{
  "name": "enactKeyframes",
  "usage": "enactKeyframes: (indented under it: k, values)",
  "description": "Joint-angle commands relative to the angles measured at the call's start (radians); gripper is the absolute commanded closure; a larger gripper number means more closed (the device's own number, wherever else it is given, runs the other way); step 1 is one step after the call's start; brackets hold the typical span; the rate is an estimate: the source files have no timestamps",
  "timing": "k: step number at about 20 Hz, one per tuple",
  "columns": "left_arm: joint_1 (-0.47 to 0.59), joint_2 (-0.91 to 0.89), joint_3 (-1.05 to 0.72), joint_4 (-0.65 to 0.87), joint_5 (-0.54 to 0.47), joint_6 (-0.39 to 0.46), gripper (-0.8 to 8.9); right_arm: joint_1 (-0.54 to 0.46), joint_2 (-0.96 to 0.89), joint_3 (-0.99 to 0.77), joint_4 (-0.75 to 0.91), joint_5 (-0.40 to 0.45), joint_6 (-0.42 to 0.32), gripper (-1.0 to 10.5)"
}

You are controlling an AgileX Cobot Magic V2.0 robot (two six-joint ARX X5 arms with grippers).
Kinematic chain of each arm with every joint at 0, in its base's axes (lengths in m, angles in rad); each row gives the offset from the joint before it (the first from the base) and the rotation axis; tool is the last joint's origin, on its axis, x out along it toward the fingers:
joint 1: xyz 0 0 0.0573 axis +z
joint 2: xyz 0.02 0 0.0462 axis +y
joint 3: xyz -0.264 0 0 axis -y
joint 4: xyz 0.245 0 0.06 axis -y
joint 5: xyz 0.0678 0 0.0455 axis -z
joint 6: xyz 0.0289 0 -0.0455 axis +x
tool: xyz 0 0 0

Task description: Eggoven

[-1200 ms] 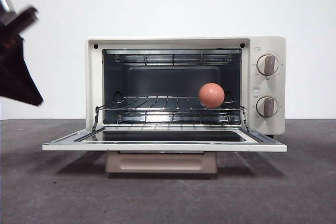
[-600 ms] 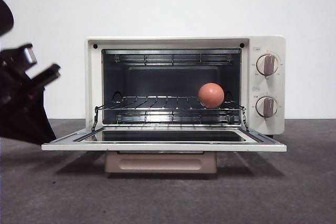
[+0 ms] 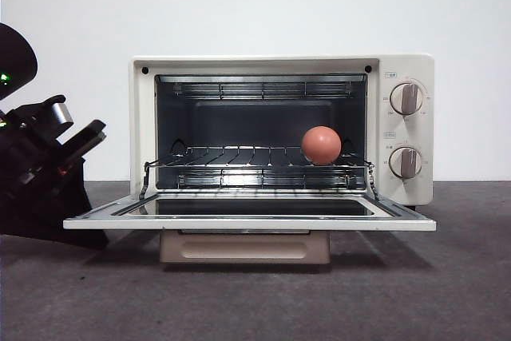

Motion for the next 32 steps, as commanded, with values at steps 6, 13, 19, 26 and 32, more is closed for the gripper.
enactKeyframes:
  k: [6,13,19,26,32]
  values:
    - [-0.006,0.019,0.006,0.026,0.159,-0.011,8.07,0.009,0.006,0.014,0.003,0.008,-0.011,6.1]
    - [0.009,0.014,0.016,0.104,0.263,-0.096,8.07,0.009,0.006,0.014,-0.004,0.013,-0.011,6.1]
    - [0.028,-0.030,0.023,0.173,0.281,-0.164,8.07,0.009,0.006,0.014,-0.010,0.027,-0.011,6.1]
    - [0.056,-0.080,0.059,0.267,0.273,-0.225,8.07,0.009,0.006,0.014,-0.010,0.027,-0.011,6.1]
    - [0.067,-0.084,0.106,0.292,0.193,-0.249,8.07,0.009,0.005,0.014,-0.017,0.026,-0.011,6.1]
